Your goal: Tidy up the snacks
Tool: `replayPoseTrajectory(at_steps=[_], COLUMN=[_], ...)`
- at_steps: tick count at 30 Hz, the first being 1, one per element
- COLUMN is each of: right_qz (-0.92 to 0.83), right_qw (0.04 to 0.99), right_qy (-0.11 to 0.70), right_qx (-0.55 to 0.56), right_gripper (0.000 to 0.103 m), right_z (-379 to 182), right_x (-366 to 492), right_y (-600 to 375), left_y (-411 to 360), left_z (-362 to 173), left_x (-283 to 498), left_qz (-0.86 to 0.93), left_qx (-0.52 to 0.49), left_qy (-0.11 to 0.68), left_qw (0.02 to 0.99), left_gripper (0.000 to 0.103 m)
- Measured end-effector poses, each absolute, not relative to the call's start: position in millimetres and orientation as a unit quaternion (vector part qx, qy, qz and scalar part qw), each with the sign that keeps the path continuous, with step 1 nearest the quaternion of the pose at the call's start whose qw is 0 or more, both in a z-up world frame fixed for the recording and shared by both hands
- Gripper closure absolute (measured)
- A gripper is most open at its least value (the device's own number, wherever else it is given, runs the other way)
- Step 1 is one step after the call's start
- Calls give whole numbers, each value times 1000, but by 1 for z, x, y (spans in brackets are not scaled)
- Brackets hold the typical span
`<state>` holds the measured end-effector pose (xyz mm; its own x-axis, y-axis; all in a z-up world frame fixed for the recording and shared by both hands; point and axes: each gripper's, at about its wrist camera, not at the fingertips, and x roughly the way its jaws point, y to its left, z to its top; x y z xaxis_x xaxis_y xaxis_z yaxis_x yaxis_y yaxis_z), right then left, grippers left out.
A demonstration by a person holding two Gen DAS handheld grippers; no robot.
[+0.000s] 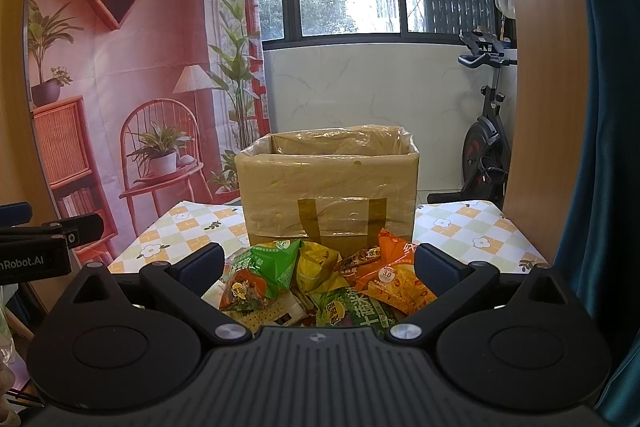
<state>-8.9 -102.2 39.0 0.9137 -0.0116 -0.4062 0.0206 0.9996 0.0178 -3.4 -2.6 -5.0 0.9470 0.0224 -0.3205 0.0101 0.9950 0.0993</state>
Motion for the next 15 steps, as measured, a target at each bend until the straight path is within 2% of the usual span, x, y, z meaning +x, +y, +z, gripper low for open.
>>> replayPoseTrajectory(at_steps=[15], right_qz=[-1], right_qw=[976], right_qy=[218], right_qx=[22], right_gripper=[0], right_z=[34], right_x=[-6], right_y=[-107], left_y=[-1], left_z=[-8], left_x=[6], left_qz=[17], left_qx=[49], left_qy=[182], left_qw=[982], left_gripper=[0])
